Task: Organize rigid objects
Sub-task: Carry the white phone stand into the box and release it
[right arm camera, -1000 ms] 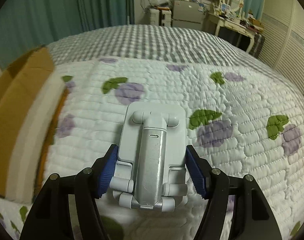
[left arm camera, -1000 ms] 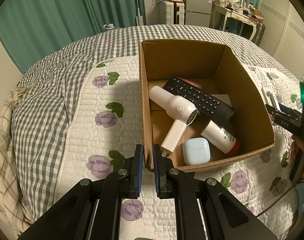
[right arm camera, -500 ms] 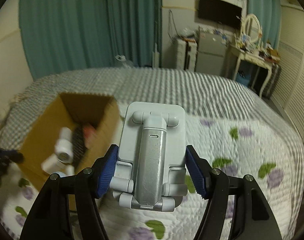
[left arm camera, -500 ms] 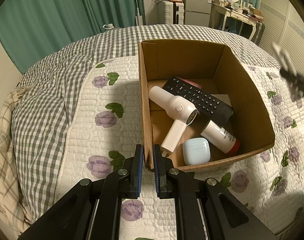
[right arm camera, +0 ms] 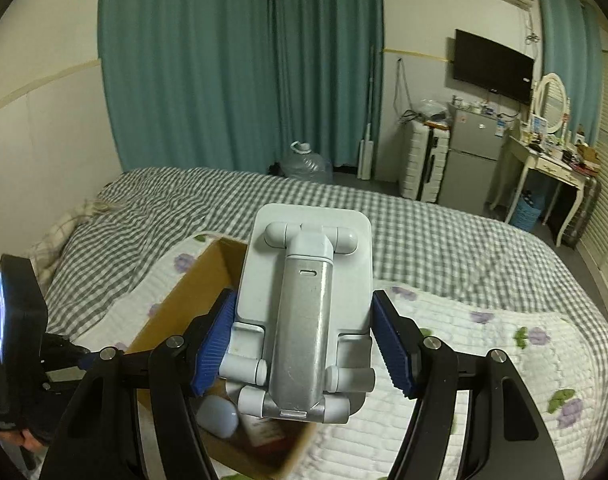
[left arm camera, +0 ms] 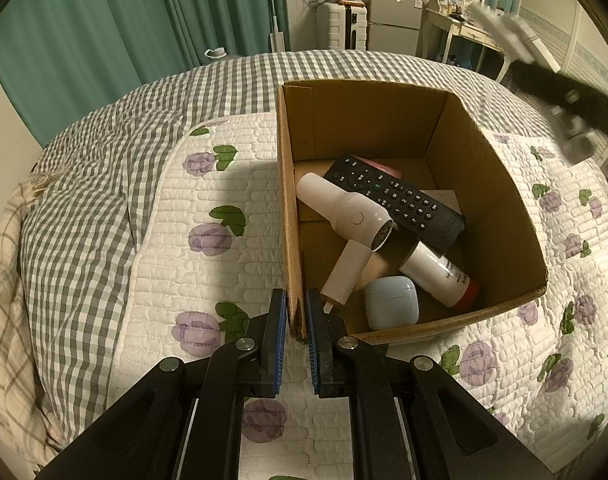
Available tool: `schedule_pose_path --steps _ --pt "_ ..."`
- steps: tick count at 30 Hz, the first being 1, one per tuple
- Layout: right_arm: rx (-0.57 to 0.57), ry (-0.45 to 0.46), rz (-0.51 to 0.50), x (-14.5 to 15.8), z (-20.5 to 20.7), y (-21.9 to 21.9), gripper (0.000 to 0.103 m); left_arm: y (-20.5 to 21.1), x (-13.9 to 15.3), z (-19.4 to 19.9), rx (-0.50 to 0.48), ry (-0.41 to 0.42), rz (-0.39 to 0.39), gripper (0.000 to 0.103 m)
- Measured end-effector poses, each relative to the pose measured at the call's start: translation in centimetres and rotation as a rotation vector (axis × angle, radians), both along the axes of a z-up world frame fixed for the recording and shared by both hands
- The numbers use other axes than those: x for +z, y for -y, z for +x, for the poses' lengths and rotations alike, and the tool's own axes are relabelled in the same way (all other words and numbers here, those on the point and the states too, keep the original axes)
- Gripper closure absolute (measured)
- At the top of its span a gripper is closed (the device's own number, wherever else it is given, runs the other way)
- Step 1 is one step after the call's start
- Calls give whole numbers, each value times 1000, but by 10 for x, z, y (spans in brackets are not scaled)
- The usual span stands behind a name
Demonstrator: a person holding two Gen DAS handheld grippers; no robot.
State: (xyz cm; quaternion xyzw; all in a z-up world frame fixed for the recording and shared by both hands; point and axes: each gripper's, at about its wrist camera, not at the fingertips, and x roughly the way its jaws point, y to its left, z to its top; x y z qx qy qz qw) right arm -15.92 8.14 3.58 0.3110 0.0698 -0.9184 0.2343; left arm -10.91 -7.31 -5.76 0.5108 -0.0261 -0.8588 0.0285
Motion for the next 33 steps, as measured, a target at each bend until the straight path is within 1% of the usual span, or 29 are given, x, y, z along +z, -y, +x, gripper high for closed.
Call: schedule_pose_path --steps 3,7,13,17,22,23,25,26,29,33 --pt "16 33 14 -16 -3 17 36 0 0 0 -1 -1 4 94" --pt "27 83 56 -44 -6 35 36 1 0 1 -3 -2 5 94" --pt "32 144 96 -74 -14 41 36 1 0 1 -6 -3 8 94" --pt "27 159 109 -81 -17 40 36 2 0 1 -5 -4 10 94" --pt "34 179 97 -85 -19 40 36 1 0 0 -5 -4 12 94" --pt "35 186 97 -86 -19 40 32 2 0 1 -5 -5 13 94" --pt "32 161 90 -82 -16 38 27 2 0 1 -7 -5 16 94" --pt "26 148 85 -80 -15 36 26 1 0 1 -7 -5 9 94" --pt "17 143 65 -73 -13 30 25 1 -1 1 -6 -5 13 94" --pt "1 139 60 -72 -9 22 25 2 -1 1 -6 -7 12 94"
